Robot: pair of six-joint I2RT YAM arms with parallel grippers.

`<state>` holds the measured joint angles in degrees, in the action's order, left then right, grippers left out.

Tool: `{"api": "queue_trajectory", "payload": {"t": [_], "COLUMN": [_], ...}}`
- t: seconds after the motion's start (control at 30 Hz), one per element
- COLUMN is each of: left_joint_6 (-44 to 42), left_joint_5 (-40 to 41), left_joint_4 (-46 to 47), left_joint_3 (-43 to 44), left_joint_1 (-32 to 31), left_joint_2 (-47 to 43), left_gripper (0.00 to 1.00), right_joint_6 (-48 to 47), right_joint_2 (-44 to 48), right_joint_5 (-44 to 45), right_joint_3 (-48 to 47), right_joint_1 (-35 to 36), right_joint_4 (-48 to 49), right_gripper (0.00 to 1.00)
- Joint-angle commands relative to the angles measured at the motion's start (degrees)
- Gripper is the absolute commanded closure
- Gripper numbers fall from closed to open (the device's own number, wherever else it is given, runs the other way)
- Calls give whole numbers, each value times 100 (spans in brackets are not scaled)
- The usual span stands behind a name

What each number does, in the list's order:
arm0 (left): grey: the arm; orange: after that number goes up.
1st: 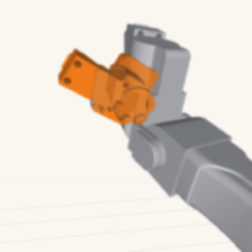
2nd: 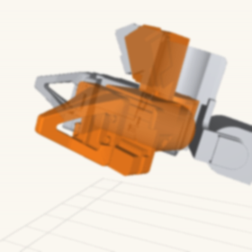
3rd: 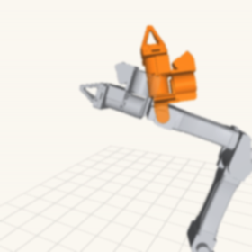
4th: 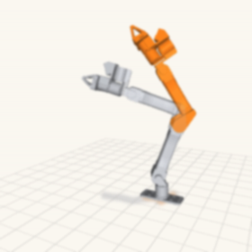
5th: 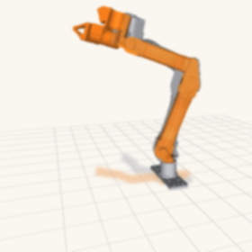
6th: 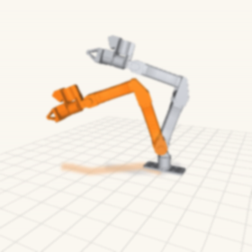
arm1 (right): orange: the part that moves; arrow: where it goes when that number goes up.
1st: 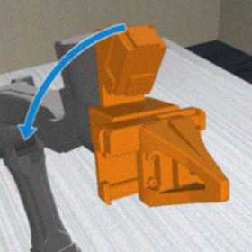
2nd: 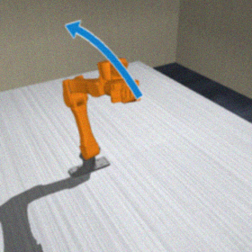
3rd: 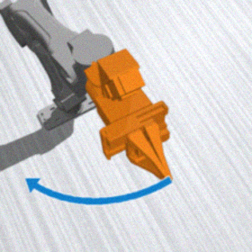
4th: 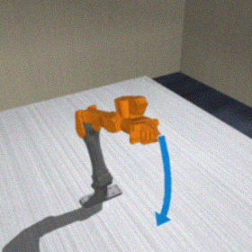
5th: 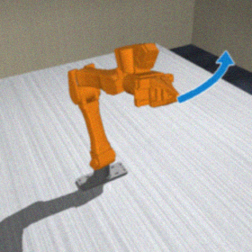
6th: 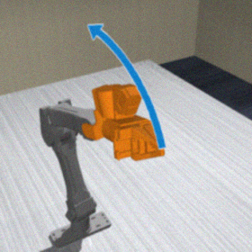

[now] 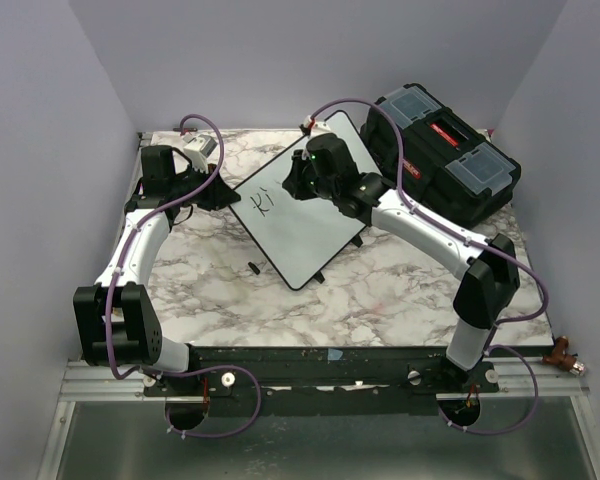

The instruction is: Write a sentence on the whiteboard

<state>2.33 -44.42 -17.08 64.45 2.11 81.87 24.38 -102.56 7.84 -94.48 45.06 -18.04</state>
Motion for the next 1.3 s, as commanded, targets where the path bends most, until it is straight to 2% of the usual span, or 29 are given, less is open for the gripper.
{"api": "queue_trajectory", "payload": {"t": [0.0,0.57,1.0,1.27], "left_joint_6": [-681,-690,-699,-699], "left_joint_5": [285,271,276,265], "left_joint_4": [46,28,7,13], "left_joint_3": [145,147,182,187], "left_joint_1": [-18,-18,-18,-18], "left_joint_2": [-83,-97,-83,-92], "left_gripper": [100,100,100,100], "right_joint_6": [-48,19,110,172], "right_joint_2": [-179,-424,-74,88], "right_joint_5": [-405,-579,-668,-722], "right_joint_3": [-36,39,796,931], "right_joint_1": [34,30,30,30], "right_joint_4": [99,87,196,189], "right_gripper": [99,99,99,99]}}
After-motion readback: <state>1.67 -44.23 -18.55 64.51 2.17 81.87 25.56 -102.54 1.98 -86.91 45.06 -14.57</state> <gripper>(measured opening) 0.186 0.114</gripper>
